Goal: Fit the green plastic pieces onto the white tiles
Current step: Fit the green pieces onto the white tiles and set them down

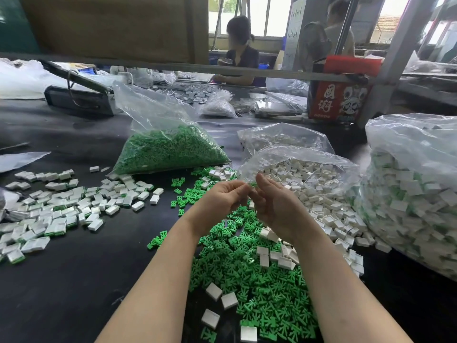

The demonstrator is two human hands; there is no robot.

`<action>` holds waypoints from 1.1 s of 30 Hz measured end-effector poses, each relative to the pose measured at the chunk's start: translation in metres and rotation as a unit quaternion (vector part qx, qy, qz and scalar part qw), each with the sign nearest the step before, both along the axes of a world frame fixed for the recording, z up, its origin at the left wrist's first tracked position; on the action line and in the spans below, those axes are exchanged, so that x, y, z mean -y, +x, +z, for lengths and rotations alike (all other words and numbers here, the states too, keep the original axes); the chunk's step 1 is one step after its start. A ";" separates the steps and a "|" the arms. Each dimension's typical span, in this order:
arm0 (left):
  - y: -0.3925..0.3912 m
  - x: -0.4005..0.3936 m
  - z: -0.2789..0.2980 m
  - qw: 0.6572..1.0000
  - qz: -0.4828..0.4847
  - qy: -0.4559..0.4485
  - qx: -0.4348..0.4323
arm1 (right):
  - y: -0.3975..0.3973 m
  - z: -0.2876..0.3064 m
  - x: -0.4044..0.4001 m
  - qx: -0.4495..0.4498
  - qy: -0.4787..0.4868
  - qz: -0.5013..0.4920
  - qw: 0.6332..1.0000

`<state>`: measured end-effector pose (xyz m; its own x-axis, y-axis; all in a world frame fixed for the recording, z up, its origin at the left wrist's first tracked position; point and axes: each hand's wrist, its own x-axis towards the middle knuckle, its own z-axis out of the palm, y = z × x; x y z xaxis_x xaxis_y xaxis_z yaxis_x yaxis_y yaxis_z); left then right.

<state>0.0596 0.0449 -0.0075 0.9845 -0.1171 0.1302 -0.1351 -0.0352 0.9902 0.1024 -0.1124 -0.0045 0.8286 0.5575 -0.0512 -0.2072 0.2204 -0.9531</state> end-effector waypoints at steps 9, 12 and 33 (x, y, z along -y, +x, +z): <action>0.003 -0.010 0.010 0.995 0.040 0.090 0.000 | -0.004 0.004 -0.003 0.223 -0.104 -0.075 0.966; 0.002 -0.011 0.009 0.997 0.039 0.068 -0.003 | -0.005 0.003 -0.006 0.258 -0.126 -0.079 0.955; -0.007 -0.003 0.001 0.999 -0.042 -0.012 -0.027 | -0.008 0.003 -0.011 0.177 -0.140 -0.027 0.974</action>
<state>0.0523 0.0475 -0.0061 0.9769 -0.1979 0.0812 -0.0834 -0.0027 0.9965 0.0943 -0.1011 -0.0019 0.8501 0.5171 0.0994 0.1495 -0.0559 -0.9872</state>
